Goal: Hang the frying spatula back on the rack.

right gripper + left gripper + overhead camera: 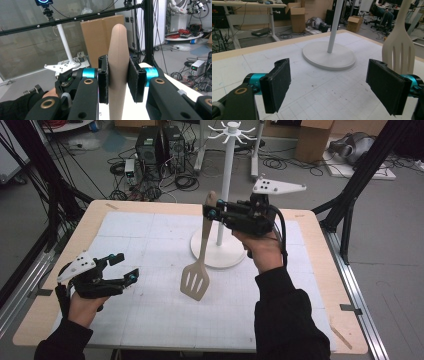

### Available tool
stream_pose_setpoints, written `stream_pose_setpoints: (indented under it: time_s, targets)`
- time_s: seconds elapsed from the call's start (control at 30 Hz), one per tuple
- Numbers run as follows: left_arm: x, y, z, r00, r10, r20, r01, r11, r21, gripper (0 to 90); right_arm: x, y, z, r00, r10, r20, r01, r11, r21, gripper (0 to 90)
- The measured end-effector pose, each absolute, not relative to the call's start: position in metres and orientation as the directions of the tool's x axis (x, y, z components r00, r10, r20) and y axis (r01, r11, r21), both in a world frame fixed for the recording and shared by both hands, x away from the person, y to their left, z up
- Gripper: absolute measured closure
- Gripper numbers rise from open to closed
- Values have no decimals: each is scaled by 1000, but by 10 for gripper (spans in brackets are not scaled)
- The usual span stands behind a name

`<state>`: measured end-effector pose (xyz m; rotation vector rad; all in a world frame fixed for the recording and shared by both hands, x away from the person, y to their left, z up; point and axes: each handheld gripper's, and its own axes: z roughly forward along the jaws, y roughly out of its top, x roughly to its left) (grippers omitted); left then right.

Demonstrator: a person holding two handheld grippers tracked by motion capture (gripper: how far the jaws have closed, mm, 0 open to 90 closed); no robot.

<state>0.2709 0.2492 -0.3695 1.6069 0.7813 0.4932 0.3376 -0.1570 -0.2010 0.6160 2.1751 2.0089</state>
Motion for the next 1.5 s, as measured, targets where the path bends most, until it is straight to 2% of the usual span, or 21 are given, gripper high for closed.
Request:
stream_pose_setpoints:
  time_s: [0.87,1.5]
  targets:
    - [271,251,-372,688,715,-122,219,-44,975,222,403,-160,-142,-880,443,169,218,61,974,731]
    - [272,252,-374,693,709,-126,228,-50,972,222,438,-171,-148,-845,484,228,275,26,961,731]
